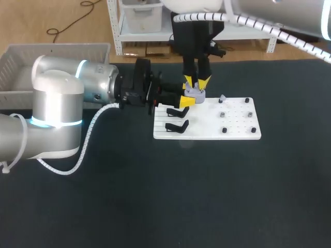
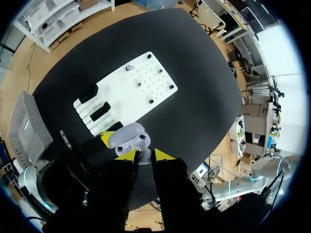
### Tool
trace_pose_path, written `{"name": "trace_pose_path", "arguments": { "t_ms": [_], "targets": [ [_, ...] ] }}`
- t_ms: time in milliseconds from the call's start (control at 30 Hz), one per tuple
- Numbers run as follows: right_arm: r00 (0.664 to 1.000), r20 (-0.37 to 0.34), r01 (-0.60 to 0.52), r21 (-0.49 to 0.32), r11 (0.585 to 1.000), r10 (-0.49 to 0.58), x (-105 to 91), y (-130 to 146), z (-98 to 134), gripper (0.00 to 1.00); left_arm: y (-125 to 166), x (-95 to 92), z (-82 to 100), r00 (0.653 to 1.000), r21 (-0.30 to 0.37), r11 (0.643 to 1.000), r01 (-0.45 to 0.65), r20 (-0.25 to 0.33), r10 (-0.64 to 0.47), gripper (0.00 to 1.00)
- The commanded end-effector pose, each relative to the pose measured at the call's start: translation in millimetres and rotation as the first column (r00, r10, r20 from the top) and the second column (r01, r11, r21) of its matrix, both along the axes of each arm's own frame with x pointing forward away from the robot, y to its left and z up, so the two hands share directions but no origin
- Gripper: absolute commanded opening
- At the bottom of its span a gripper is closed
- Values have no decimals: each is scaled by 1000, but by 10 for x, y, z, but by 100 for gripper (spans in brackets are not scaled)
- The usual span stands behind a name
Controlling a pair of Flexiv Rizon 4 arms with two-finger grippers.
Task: Pick up each earbud case from the left stands, insert the matching earbuds, close the lid, and place the case in the box.
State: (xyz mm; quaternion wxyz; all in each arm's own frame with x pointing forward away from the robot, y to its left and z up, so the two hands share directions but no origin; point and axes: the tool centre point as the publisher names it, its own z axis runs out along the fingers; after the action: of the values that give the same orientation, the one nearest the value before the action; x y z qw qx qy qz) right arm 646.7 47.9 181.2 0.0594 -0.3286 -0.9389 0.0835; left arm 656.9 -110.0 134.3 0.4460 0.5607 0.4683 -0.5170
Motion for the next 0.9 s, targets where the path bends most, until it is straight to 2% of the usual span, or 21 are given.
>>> {"name": "trace_pose_path", "arguments": {
  "t_ms": [33,900],
  "targets": [
    [1000,-9,5,-3,1000,-5,29,-23,-29,0,-2,12,-5,1000,1,1000,3,0,-3,0],
    [1000,1,6,-35,999,-6,65,-48,-133,0,-2,12,-5,1000,1,1000,3,0,-3,0]
  ]
}}
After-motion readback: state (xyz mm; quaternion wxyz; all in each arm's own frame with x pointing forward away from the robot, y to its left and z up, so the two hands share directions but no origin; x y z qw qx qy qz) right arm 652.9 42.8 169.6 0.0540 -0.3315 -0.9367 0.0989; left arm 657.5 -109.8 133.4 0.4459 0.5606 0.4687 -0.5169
